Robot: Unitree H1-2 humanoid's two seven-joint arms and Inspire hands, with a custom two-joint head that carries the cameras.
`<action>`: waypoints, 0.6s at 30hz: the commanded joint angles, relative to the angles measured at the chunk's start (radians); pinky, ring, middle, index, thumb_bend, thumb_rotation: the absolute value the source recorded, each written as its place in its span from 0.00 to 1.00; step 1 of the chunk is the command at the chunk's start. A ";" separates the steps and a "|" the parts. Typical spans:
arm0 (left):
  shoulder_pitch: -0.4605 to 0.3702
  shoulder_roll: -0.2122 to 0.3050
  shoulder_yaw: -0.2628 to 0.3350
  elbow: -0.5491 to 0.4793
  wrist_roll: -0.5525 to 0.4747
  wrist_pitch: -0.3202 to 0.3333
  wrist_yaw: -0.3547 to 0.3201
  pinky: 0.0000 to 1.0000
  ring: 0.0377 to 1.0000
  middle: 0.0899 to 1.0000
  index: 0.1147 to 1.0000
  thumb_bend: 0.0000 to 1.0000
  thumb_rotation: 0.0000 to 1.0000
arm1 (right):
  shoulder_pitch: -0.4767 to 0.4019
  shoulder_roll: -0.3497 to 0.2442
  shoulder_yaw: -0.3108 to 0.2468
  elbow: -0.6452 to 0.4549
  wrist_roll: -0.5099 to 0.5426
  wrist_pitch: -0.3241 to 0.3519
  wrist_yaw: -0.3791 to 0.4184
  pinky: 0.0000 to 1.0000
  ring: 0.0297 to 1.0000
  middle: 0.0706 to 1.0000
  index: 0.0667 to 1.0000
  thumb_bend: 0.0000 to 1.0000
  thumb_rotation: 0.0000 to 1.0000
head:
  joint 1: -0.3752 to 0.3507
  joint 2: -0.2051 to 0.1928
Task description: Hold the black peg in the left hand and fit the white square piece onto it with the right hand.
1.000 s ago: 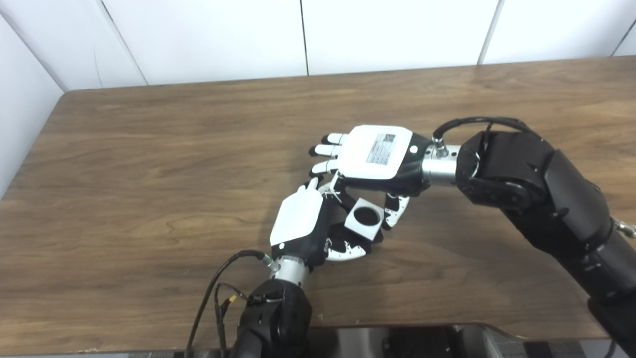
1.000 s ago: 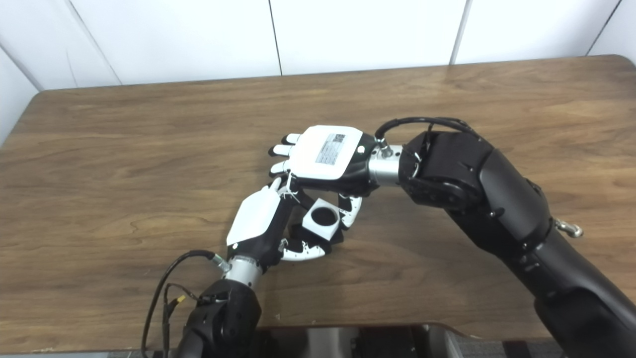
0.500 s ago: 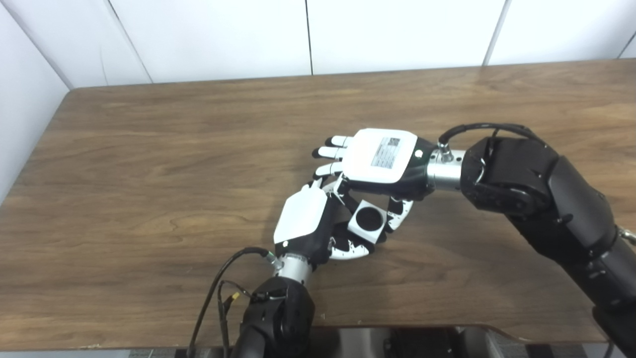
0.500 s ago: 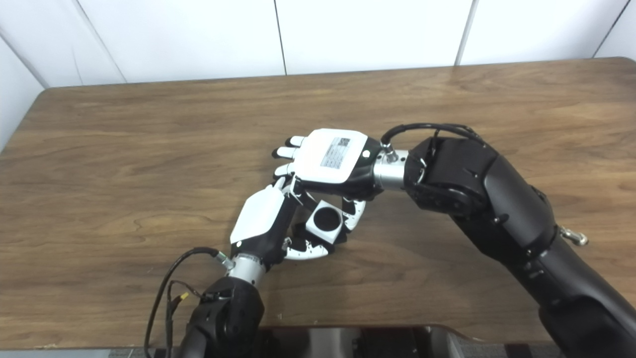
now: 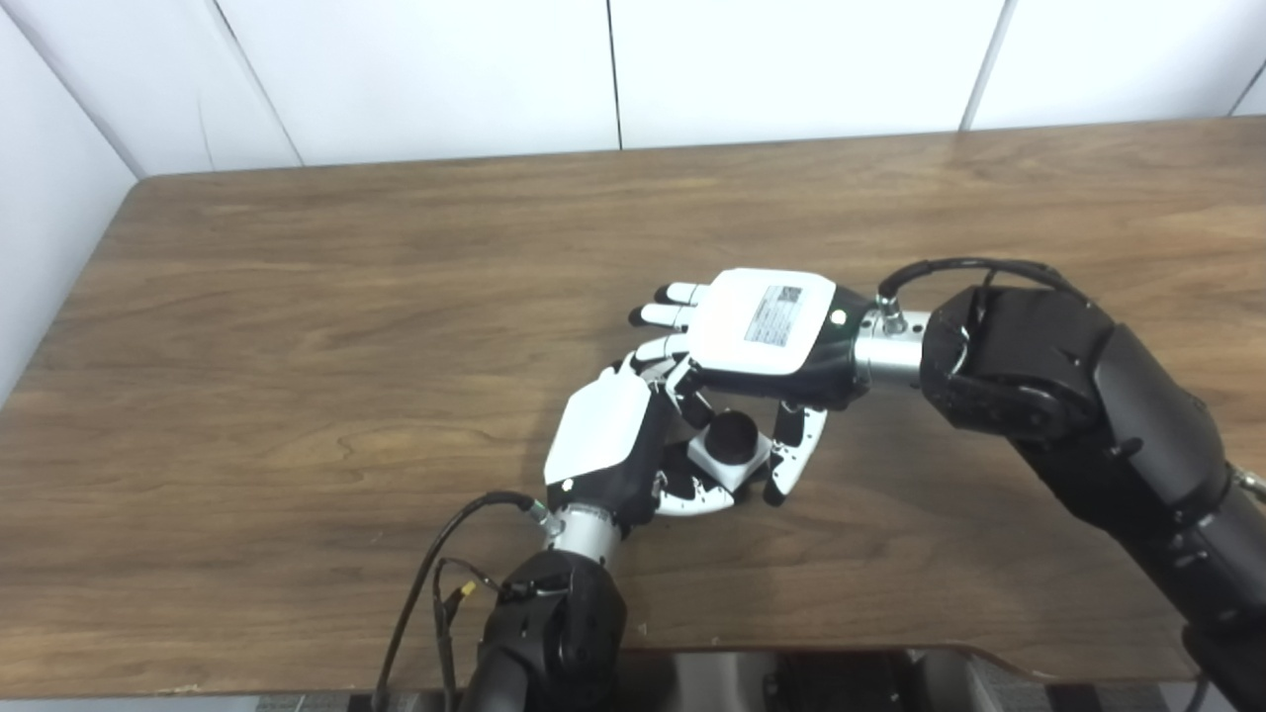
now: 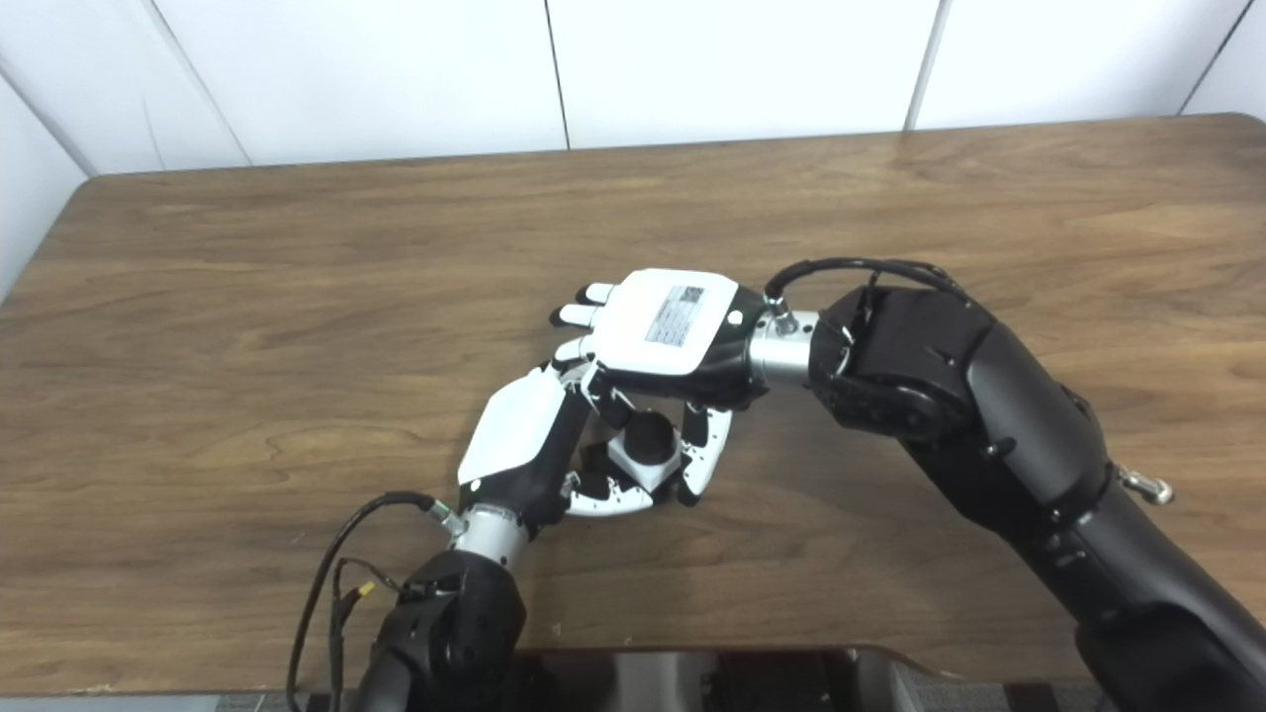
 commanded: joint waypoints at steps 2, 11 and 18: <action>0.017 -0.004 -0.014 0.029 0.033 0.008 -0.006 1.00 1.00 0.88 0.42 0.51 0.09 | -0.041 -0.008 -0.023 -0.004 0.005 0.012 -0.006 1.00 1.00 0.90 0.58 0.99 0.42 | 0.002 0.001; 0.017 0.011 -0.025 0.024 0.068 0.004 -0.015 0.99 1.00 0.88 0.61 0.78 0.40 | -0.040 -0.003 -0.038 0.001 0.007 0.018 -0.009 1.00 1.00 0.89 0.56 0.99 0.40 | 0.003 0.003; 0.017 0.011 -0.026 0.027 0.083 0.002 -0.013 0.99 1.00 0.88 0.64 0.81 0.43 | -0.044 -0.007 -0.044 0.000 0.004 0.027 -0.002 1.00 1.00 0.90 0.57 0.97 0.41 | 0.005 0.005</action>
